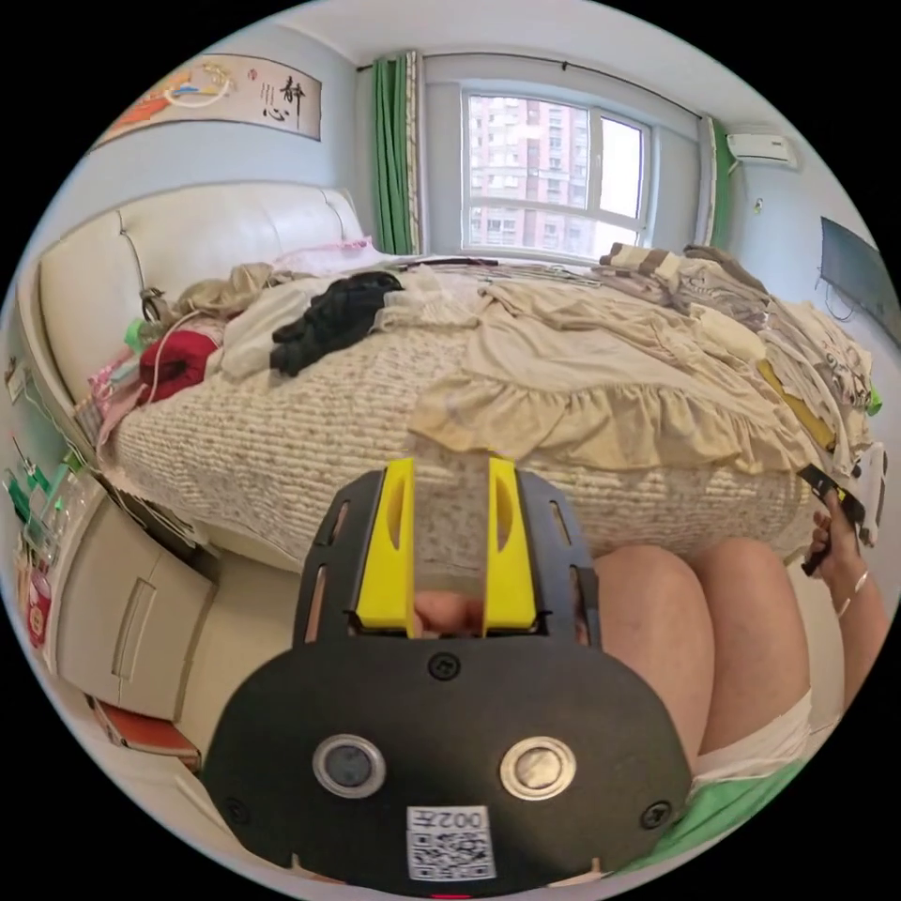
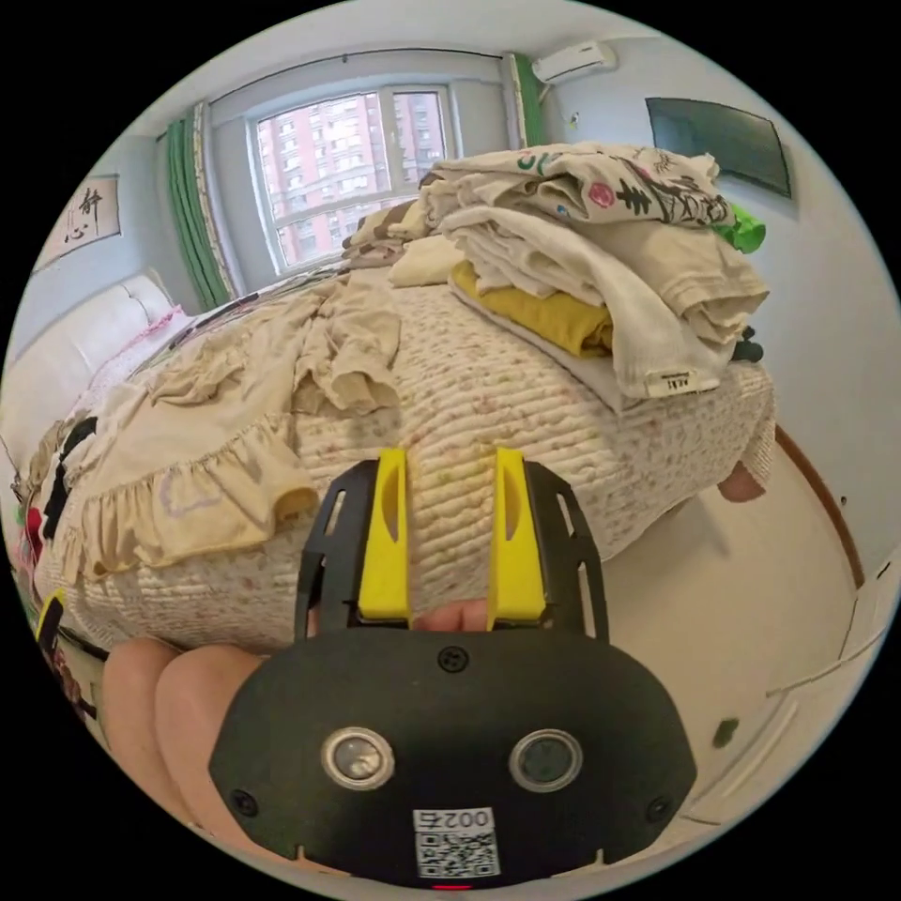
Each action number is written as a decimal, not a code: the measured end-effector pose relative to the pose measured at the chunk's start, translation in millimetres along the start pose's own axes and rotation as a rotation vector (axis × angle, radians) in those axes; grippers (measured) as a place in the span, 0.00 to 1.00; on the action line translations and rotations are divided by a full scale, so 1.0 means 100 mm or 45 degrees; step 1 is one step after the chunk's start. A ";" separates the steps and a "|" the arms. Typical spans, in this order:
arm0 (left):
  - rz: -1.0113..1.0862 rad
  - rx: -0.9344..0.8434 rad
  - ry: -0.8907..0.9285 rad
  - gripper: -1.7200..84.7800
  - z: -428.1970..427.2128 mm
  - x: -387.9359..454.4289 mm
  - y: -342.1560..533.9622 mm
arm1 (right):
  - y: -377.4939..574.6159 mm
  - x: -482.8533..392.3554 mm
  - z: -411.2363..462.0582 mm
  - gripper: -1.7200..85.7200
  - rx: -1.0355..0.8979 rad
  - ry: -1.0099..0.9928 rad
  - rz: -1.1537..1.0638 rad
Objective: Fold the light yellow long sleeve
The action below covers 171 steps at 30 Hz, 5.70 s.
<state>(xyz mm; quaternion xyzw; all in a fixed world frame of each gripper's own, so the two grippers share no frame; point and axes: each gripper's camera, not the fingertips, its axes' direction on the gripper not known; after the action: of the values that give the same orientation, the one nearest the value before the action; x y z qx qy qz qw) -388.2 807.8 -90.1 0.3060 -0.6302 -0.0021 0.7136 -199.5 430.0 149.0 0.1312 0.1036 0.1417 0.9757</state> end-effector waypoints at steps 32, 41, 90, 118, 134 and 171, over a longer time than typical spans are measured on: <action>-0.091 -0.204 0.191 0.01 0.28 -0.59 -0.54 | -0.70 -0.21 -0.20 0.01 -0.144 -0.083 -0.476; -0.096 -0.064 0.256 0.04 0.18 -0.73 -0.91 | -0.74 -0.29 0.09 0.01 -0.226 -0.018 -0.582; -0.131 -0.254 0.758 0.01 -0.39 -1.45 -2.00 | -1.53 0.51 -0.52 0.01 0.011 -0.672 -0.245; -0.247 -0.806 0.734 0.01 -0.77 -1.80 -1.30 | -0.91 1.11 -0.38 0.02 -0.658 -0.646 -0.274; 0.059 -0.448 0.451 0.01 -0.64 -0.64 -1.89 | -1.51 0.78 -1.20 0.09 0.117 -0.166 -0.235; 0.168 -0.517 0.402 0.01 -0.11 0.27 -1.58 | -1.60 0.93 -2.15 0.01 0.214 0.497 0.204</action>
<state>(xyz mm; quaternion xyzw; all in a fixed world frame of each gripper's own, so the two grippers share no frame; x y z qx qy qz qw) -312.3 673.4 -135.2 0.1114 -0.5163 -0.0340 0.8484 -123.6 359.1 -114.7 0.1900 0.2912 0.2322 0.9084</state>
